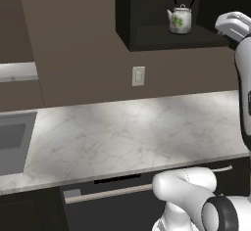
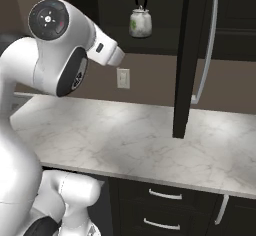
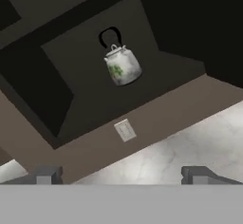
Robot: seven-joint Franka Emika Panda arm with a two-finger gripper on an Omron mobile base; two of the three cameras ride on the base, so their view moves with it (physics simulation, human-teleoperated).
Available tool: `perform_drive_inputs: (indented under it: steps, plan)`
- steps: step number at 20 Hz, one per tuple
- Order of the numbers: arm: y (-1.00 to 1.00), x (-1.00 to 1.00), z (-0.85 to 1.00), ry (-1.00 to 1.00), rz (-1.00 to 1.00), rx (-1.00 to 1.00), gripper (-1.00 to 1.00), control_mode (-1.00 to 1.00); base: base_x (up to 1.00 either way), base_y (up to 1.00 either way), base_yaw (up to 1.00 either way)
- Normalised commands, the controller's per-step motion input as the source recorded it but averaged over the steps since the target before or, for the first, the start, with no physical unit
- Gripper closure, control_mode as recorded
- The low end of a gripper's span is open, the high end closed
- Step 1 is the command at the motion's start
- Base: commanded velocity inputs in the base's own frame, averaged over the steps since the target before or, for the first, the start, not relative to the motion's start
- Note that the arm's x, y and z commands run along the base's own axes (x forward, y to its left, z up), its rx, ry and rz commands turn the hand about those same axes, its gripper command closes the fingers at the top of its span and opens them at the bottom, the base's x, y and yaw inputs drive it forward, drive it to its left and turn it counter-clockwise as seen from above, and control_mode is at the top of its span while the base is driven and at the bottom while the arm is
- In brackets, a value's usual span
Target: Open the cabinet, pick the kettle from the cabinet, and place it in the sink.
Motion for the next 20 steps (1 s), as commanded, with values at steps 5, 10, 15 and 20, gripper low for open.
perform_drive_inputs:
  steps: [5, 10, 15, 20]
  plan:
    - [-0.04, 0.32, 0.00, -0.07, 0.01, -0.22, -1.00, -1.00, 0.00, 0.00, 0.00]
    - [-0.06, 0.31, 0.00, -0.10, 0.01, -0.16, -1.00, -1.00, 0.00, 0.00, 0.00]
    - [-0.09, 0.33, 0.07, -0.04, 0.04, -0.01, -1.00, -1.00, 0.00, 0.00, 0.00]
    - [-0.03, 0.34, 0.11, -0.04, 0.07, 0.00, -1.00, -1.00, 0.00, 0.00, 0.00]
